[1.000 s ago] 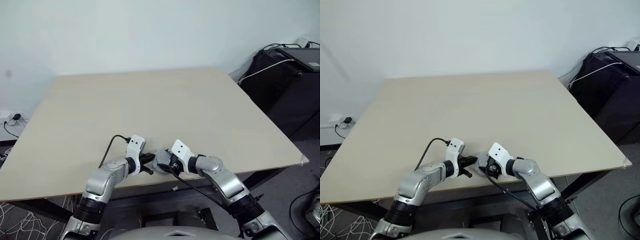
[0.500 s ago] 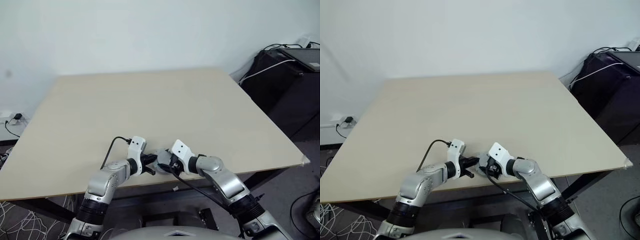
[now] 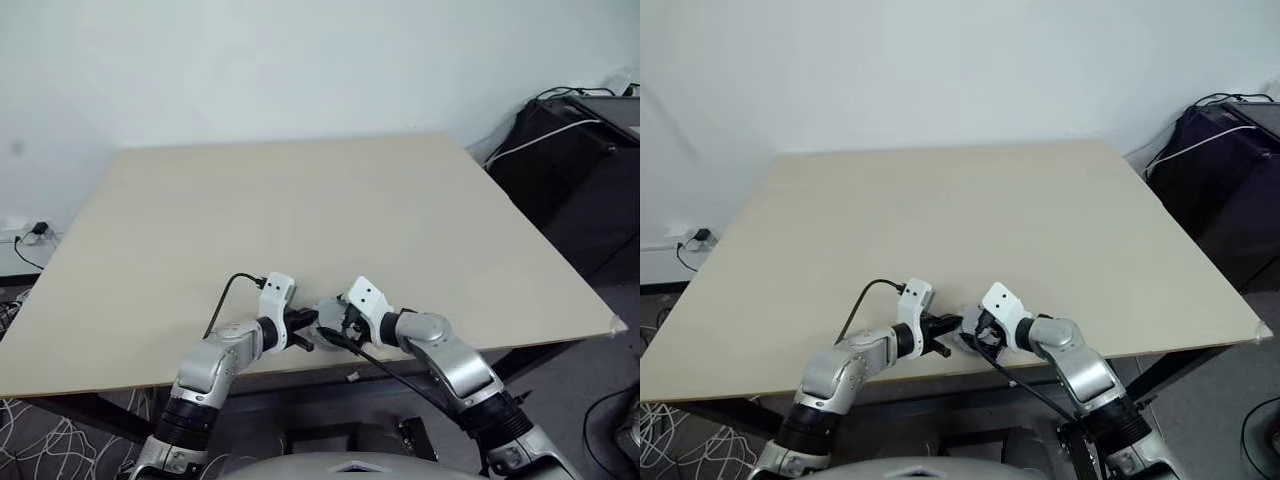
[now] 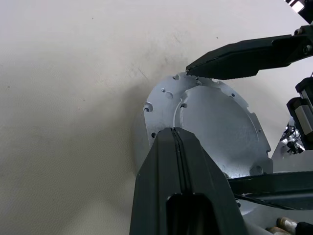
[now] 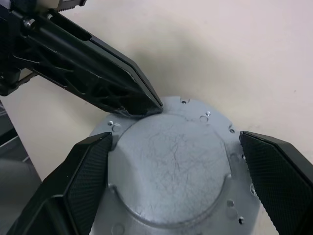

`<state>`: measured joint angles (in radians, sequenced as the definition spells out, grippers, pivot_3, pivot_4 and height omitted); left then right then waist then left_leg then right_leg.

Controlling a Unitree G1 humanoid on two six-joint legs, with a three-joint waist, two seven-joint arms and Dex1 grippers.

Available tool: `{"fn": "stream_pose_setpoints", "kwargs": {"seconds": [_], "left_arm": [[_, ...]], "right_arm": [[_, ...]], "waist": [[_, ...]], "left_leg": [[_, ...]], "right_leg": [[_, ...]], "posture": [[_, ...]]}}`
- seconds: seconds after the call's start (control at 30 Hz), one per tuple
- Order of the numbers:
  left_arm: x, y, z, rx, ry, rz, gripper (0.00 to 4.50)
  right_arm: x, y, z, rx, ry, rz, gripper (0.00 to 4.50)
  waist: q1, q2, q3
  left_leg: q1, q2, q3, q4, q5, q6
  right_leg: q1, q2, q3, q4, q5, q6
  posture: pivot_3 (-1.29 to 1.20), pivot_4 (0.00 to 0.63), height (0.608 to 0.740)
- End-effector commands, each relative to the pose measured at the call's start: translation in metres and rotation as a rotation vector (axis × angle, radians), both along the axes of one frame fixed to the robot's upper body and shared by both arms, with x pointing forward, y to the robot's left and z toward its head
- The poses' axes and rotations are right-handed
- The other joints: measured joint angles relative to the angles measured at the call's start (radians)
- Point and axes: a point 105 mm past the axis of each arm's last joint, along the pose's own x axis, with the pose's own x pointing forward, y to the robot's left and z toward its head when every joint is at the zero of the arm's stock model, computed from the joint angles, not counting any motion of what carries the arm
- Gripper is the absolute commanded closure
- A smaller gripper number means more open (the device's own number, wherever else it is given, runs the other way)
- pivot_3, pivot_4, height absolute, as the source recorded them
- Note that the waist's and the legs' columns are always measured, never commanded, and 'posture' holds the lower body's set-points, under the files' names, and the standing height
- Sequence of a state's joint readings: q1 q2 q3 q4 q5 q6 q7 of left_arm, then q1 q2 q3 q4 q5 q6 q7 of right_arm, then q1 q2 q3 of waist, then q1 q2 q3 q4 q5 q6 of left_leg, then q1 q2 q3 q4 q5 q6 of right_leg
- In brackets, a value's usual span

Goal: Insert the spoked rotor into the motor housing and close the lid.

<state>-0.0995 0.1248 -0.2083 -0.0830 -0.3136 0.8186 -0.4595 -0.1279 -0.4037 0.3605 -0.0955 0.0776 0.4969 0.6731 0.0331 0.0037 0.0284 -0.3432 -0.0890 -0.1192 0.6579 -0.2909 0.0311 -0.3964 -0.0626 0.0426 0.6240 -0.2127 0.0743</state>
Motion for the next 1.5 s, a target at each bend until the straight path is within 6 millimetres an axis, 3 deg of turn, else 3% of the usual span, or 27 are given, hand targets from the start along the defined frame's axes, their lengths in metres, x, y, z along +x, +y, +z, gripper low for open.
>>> {"fn": "stream_pose_setpoints", "kwargs": {"seconds": [0.03,0.2,0.33,0.47,0.57,0.83,1.2,1.5], "left_arm": [[-0.012,-0.007,-0.012,0.01,0.061,-0.041,4.5],[-0.013,-0.009,-0.012,0.007,0.062,-0.041,4.5],[-0.013,-0.01,-0.012,0.002,0.063,-0.041,4.5],[-0.014,-0.011,-0.012,-0.001,0.061,-0.043,4.5],[-0.014,-0.01,-0.012,-0.003,0.061,-0.042,4.5],[-0.015,-0.011,-0.012,-0.008,0.064,-0.043,4.5],[-0.015,-0.011,-0.012,-0.013,0.064,-0.043,4.5],[-0.016,-0.012,-0.012,-0.018,0.067,-0.047,4.5]], "right_arm": [[-0.003,0.0,0.03,0.064,-0.05,0.044,0.03],[-0.013,-0.005,0.052,0.123,-0.063,0.067,0.03],[-0.01,-0.02,0.06,0.145,-0.073,-0.013,0.03],[-0.008,-0.042,0.048,0.127,-0.015,-0.178,0.03],[-0.016,-0.044,0.043,0.181,0.057,-0.242,0.03],[-0.02,-0.041,0.033,0.526,0.42,-0.586,0.03],[-0.022,-0.046,0.02,0.548,0.575,-0.696,0.03],[-0.025,-0.038,0.009,0.596,0.684,-0.711,0.03]], "waist": [[0.003,0.0,0.0],[0.007,-0.001,0.001],[0.011,-0.001,0.001],[0.013,-0.002,0.001],[0.013,-0.001,0.001],[0.012,0.001,0.0],[0.011,0.005,-0.001],[0.009,0.007,-0.002]], "left_leg": [[0.0,0.0,0.0,0.0,0.0,0.0],[0.0,0.0,-0.001,0.0,-0.003,0.001],[-0.001,0.0,-0.001,0.0,-0.004,0.001],[-0.001,-0.001,-0.001,0.0,-0.004,0.002],[-0.001,-0.001,-0.001,-0.001,-0.004,0.002],[-0.001,-0.002,-0.002,-0.002,-0.005,0.002],[-0.001,-0.004,-0.002,-0.002,-0.005,0.002],[-0.001,-0.004,-0.002,-0.002,-0.005,0.003]], "right_leg": [[0.0,0.0,0.0,0.0,0.0,0.001],[0.0,0.0,0.0,0.0,-0.001,0.003],[0.0,-0.001,0.0,-0.001,-0.002,0.004],[0.0,-0.001,-0.001,-0.001,-0.002,0.004],[0.0,-0.002,-0.001,-0.001,-0.003,0.005],[-0.001,-0.002,0.0,-0.001,-0.003,0.005],[-0.001,-0.003,0.0,-0.001,-0.004,0.006],[-0.001,-0.003,0.0,-0.001,-0.005,0.007]], "posture": [[0.0,0.0,0.74],[0.0,0.0,0.74],[0.0,0.0,0.74],[0.0,0.0,0.74],[0.0,0.0,0.74],[0.0,0.0,0.74],[0.0,0.0,0.74],[0.0,0.0,0.74]]}}
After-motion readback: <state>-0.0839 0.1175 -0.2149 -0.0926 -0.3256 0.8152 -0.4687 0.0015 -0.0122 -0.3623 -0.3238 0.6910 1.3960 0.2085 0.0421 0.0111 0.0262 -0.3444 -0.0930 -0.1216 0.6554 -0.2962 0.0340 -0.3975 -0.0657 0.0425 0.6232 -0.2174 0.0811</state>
